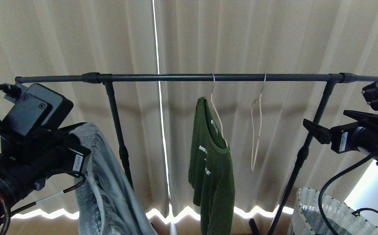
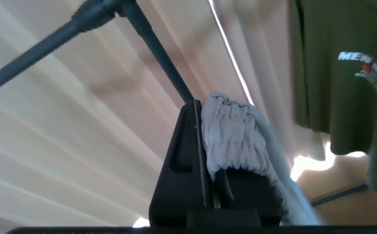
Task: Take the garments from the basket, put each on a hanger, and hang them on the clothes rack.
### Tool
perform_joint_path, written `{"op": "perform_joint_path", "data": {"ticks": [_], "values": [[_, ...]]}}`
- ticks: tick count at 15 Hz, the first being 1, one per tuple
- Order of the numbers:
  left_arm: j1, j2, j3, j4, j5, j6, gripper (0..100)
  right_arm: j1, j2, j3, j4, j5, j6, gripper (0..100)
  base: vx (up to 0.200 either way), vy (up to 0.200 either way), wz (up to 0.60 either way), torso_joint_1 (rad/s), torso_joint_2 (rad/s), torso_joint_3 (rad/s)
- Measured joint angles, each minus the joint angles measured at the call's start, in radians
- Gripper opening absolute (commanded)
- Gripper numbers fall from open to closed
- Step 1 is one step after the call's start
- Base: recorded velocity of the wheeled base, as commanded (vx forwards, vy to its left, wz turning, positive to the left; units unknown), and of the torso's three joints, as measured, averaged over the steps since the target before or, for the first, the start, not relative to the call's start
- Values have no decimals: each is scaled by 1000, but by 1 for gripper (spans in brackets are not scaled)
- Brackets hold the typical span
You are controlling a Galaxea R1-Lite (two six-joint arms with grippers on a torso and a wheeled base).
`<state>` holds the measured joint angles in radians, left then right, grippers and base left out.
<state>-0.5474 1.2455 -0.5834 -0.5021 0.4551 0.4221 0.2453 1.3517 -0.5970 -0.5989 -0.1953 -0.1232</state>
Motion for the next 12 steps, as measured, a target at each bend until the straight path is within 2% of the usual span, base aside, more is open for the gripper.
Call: {"op": "perform_joint_path", "data": {"ticks": [5,8,12], "values": [[16,-22,36,0,3,-2,0,149,111,-135,61,-3,85,100,0,0,0,0,0,0],[46,-37,49,1,1,0,0,167,198,-240,141,-10,92,100,0,0,0,0,0,0],[54,-58,66,3,0,0,0,140,330,-369,217,-78,93,100,0,0,0,0,0,0]]}}
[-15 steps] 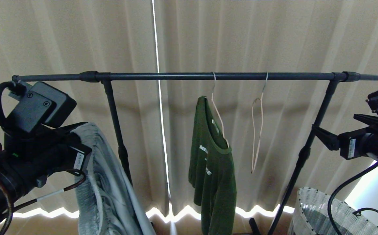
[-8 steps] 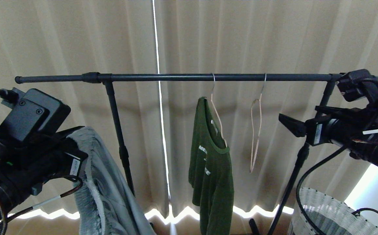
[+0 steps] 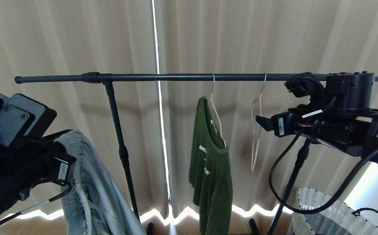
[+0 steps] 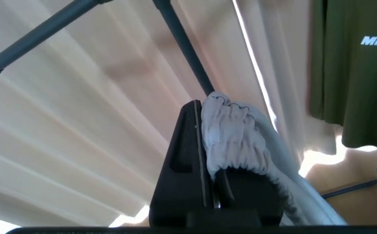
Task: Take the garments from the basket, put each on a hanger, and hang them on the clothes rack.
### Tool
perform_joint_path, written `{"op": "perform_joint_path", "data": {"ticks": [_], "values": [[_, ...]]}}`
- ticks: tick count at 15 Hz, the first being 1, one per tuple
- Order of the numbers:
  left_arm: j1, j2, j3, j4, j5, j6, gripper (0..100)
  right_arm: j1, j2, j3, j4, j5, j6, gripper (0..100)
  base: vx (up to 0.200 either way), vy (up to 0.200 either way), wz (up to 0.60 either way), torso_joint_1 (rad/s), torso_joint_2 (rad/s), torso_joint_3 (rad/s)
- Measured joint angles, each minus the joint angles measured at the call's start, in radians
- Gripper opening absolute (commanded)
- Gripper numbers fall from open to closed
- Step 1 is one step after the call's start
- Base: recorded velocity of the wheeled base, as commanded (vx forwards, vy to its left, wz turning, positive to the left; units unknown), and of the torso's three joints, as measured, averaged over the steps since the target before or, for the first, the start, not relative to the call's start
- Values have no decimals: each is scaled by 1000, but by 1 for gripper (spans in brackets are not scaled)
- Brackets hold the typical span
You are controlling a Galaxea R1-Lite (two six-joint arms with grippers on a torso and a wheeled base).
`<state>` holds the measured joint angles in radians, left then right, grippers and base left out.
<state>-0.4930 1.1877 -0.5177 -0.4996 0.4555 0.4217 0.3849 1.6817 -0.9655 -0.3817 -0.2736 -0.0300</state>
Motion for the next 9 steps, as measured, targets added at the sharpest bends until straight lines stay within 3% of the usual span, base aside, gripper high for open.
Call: {"op": "perform_joint_path", "data": {"ticks": [3,7,9], "values": [[0,-5,9,-1,0,0,0,-11,70,-37,28,-7,19,100,0,0,0,0,0,0],[-1,-5,15,-2,-1,0,0,-13,90,-58,150,-7,151,100,0,0,0,0,0,0],[-3,-5,16,-2,-2,0,0,-14,91,-74,168,-13,167,100,0,0,0,0,0,0]]}}
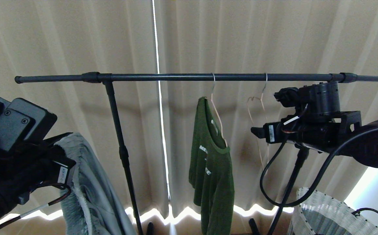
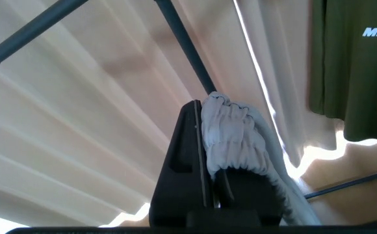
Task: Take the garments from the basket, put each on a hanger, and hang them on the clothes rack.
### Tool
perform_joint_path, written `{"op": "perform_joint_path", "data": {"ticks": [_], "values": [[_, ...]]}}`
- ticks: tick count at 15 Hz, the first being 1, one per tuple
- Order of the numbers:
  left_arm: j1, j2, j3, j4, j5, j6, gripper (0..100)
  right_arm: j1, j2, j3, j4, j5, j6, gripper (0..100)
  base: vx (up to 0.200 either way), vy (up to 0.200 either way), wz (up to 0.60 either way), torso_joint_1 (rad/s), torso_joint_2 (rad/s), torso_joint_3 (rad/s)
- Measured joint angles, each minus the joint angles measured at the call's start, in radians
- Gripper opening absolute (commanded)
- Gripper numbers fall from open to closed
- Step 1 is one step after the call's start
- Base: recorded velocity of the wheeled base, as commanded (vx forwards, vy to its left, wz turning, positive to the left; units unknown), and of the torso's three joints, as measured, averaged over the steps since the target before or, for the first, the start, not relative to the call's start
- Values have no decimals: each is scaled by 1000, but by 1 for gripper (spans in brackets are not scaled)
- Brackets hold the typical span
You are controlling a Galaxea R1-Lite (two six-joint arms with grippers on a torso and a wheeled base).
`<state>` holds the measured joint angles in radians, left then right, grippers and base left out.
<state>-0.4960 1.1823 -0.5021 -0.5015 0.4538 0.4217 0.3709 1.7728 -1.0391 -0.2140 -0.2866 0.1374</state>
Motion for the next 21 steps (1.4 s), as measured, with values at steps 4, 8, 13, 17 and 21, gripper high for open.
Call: {"op": "perform_joint_path", "data": {"ticks": [4,8,13,17,21], "values": [[-1,0,0,0,0,0,0,-5,1,-11,0,-28,0,100,0,0,0,0,0,0],[-2,0,1,0,0,0,0,-10,21,-26,0,-28,2,100,0,0,0,0,0,0],[-4,0,1,0,0,1,0,-9,40,-28,1,-27,28,100,0,0,0,0,0,0],[-4,1,-2,0,0,2,0,-3,45,-30,1,-27,34,100,0,0,0,0,0,0],[-4,1,-3,0,0,3,0,4,44,-30,1,-26,35,100,0,0,0,0,0,0]]}}
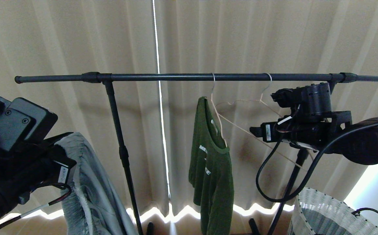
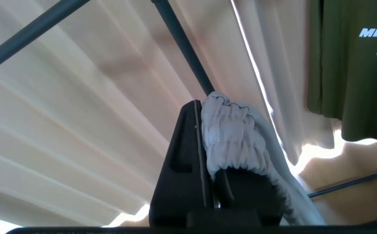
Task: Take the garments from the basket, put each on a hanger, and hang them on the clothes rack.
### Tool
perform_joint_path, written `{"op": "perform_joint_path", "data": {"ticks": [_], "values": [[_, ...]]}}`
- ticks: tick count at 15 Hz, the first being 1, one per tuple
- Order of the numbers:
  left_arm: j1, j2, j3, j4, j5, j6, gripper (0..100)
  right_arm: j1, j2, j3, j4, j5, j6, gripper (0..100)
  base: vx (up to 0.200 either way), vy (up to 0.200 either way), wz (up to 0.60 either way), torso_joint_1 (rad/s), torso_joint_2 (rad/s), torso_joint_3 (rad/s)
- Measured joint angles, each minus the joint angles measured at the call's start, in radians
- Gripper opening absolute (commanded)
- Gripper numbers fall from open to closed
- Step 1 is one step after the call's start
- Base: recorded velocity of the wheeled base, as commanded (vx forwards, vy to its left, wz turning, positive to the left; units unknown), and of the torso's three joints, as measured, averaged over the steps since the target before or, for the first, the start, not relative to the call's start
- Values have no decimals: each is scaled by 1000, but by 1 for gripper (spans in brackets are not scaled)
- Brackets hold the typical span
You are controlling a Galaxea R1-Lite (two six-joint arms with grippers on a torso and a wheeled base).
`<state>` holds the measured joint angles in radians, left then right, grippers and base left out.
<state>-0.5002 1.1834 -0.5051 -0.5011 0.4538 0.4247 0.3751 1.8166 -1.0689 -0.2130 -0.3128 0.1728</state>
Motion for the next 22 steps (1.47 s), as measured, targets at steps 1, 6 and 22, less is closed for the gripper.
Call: {"op": "perform_joint_path", "data": {"ticks": [1,6,22], "values": [[0,0,-1,0,0,0,0,7,0,1,0,0,0,100,0,0,0,0,0,0],[0,0,-3,0,0,0,0,24,0,0,0,0,0,100,0,0,0,0,0,0],[-1,-1,-4,0,0,2,0,-6,1,-5,-3,-7,-2,0,0,0,0,0,0,0]]}}
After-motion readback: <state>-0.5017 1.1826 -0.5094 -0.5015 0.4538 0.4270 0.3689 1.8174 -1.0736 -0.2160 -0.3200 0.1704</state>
